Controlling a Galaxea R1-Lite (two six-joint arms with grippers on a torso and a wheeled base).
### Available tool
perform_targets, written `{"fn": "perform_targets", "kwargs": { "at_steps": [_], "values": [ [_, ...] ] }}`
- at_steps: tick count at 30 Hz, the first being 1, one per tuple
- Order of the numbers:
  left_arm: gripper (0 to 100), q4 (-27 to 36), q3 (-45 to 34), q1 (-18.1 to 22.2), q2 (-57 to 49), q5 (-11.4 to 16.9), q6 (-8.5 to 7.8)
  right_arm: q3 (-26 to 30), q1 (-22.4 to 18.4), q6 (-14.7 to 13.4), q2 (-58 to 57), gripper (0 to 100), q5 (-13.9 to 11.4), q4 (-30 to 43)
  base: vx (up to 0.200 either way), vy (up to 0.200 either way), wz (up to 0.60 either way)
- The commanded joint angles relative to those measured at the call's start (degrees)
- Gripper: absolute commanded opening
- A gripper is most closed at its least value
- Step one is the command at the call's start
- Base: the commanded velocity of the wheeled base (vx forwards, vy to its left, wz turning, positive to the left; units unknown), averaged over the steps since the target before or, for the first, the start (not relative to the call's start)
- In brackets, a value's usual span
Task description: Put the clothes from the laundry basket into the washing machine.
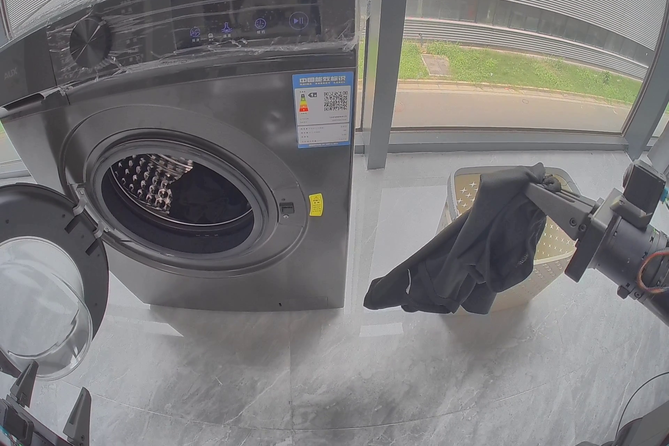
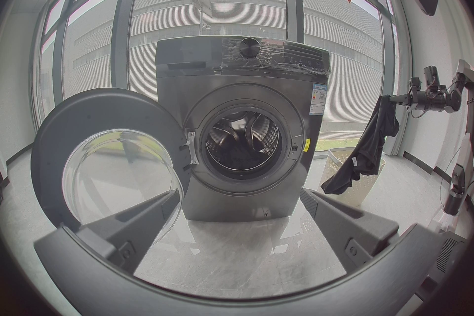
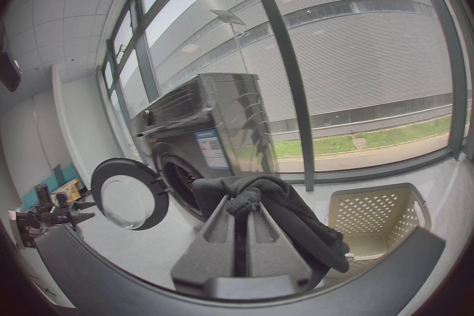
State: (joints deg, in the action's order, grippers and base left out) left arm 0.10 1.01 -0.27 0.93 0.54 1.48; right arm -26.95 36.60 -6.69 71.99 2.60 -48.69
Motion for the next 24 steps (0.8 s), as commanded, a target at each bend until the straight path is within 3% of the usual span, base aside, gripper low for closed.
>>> {"fn": "perform_targets", "kwargs": {
  "at_steps": [1, 6, 12, 24],
  "values": [
    [100, 0.0, -0.9, 0.0, -0.8, 0.0, 0.11, 0.2, 0.3, -0.1, -0.6, 0, -0.6, 0.0, -0.2, 0.0, 0.0],
    [100, 0.0, -0.9, 0.0, -0.8, -0.1, 0.19, 0.5, 0.5, -0.4, -0.5, 0, -0.7, 0.1, -0.2, 0.0, 0.0],
    [100, 0.0, -0.9, 0.0, -0.8, 0.0, 0.19, 0.7, 0.5, -0.4, -0.4, 0, -0.7, 0.1, 0.0, 0.0, 0.0],
    [100, 0.0, -0.9, 0.0, -0.8, 0.0, 0.28, 1.2, 0.3, -0.3, -0.4, 0, -0.7, 0.1, 0.0, 0.2, 0.0]
  ]
}}
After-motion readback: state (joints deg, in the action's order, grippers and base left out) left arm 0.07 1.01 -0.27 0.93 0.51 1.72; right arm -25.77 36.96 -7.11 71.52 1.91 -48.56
